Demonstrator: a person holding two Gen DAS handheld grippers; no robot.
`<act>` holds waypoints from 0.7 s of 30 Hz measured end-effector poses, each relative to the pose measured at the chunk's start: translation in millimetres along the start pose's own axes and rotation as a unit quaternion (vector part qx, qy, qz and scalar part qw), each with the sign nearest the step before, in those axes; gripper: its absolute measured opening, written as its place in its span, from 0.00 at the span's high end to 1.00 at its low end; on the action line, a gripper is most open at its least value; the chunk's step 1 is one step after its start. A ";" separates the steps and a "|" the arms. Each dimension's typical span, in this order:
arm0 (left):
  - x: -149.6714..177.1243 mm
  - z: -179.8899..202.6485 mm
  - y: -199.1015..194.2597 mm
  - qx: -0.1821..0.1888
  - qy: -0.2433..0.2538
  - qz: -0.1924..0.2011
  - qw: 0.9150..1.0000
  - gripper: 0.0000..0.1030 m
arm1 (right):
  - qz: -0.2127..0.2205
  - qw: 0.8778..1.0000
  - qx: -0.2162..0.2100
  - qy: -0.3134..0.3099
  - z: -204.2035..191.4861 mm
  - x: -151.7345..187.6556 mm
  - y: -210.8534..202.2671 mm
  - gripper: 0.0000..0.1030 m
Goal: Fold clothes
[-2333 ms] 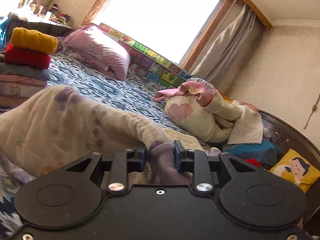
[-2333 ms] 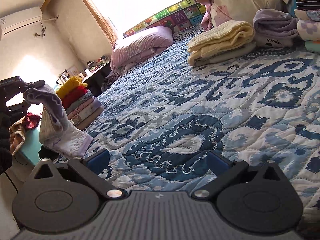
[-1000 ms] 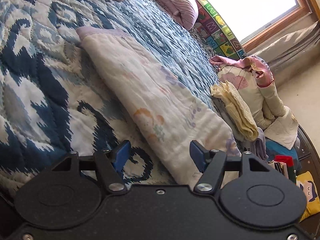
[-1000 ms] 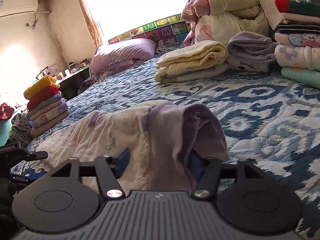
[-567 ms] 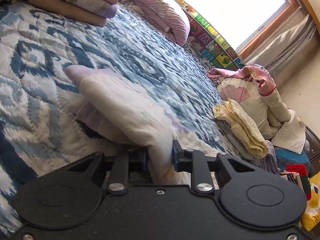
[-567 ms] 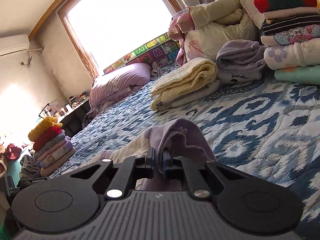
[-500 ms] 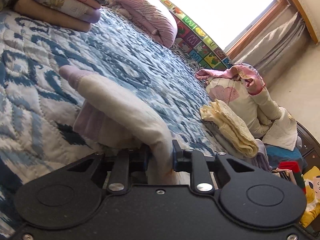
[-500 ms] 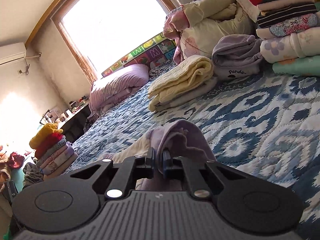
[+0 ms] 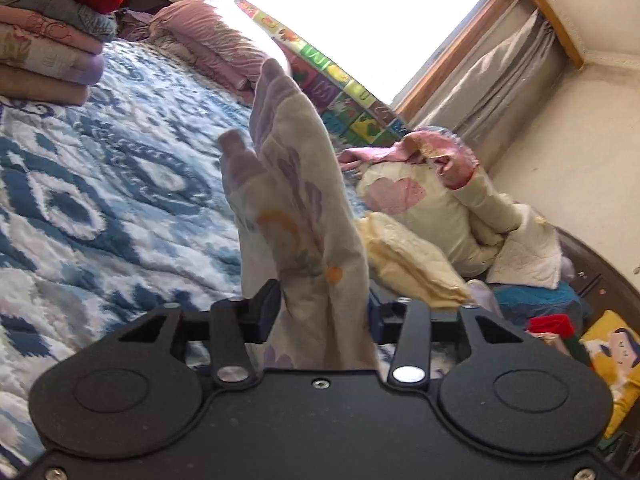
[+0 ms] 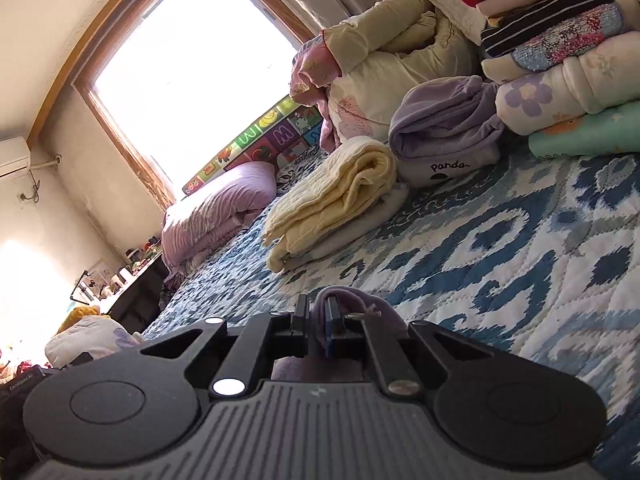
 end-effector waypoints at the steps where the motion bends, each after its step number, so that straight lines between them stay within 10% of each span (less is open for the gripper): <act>1: 1.9 -10.5 4.9 -0.022 -0.008 -0.010 1.000 0.44 | -0.005 1.000 0.010 0.015 9.7 2.2 1.1 0.92; 5: 9.9 -48.9 20.8 -0.054 -0.088 -0.059 0.993 0.40 | -0.019 0.999 0.034 0.025 20.8 9.5 1.8 0.83; 9: 13.7 -67.9 27.4 -0.082 -0.122 -0.066 0.987 0.39 | 0.007 0.999 0.042 0.017 18.2 1.5 -11.7 0.25; 13: 14.3 -63.9 28.3 -0.084 -0.110 -0.053 0.989 0.40 | -0.038 0.998 0.050 0.021 23.5 9.8 -7.7 0.22; 17: 15.1 -56.4 25.3 -0.067 -0.087 -0.049 0.993 0.73 | -0.111 0.993 0.049 0.005 20.2 37.0 9.1 0.26; 21: 3.5 -43.4 1.1 -0.061 -0.043 -0.002 0.997 0.80 | -0.119 0.992 0.029 -0.009 8.8 47.7 14.3 0.69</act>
Point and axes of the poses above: each gripper's, at about its wrist camera, not at the fingertips, and y roughly the way its jaws point, z to its right, x to its underside, the point moved 8 cm from there along y, roughly the way its jaws point, and after that the axes turned 12 degrees about -x, right-handed, at the moved point
